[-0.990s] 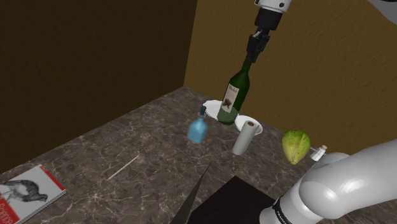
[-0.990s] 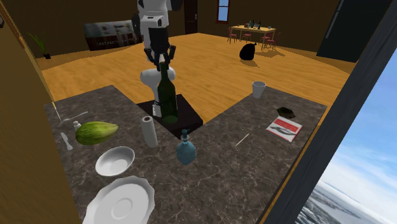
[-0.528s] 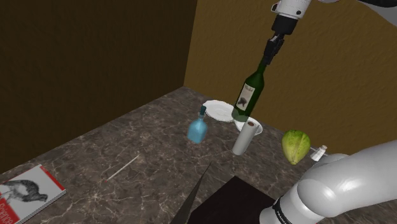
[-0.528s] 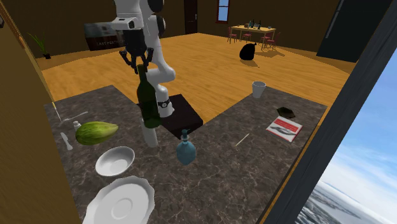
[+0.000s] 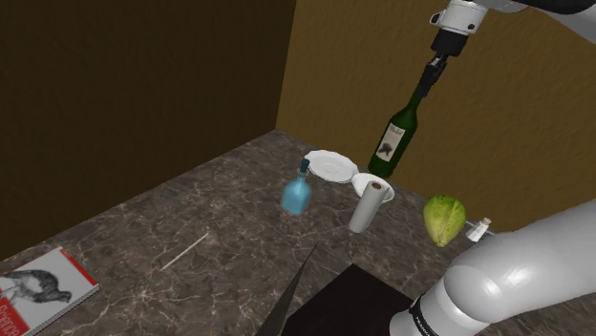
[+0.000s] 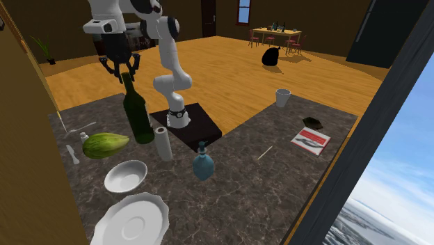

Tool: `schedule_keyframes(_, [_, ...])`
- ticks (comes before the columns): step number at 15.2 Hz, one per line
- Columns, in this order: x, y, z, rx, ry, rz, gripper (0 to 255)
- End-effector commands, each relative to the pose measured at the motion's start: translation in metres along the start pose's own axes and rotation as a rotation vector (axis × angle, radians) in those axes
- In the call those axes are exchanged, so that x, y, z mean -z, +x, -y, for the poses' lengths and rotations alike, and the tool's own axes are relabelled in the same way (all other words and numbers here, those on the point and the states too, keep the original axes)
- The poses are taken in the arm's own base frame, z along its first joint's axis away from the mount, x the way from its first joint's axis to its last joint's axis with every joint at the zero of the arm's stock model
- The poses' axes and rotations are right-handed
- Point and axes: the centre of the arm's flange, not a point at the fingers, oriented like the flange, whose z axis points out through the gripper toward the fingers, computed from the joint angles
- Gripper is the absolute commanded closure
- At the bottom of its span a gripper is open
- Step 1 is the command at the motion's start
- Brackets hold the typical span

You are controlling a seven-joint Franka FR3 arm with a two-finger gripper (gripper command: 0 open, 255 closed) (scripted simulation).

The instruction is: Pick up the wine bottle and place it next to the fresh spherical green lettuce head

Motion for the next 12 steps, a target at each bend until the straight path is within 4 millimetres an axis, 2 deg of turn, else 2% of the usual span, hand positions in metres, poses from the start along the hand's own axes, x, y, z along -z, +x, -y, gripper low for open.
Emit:
schedule_keyframes(1, [0.002,-0.01,-0.023,0.002,-0.001,-0.001,255])
schedule_keyframes(12, [0.0,-0.062,-0.159,0.002,-0.001,-0.001,255])
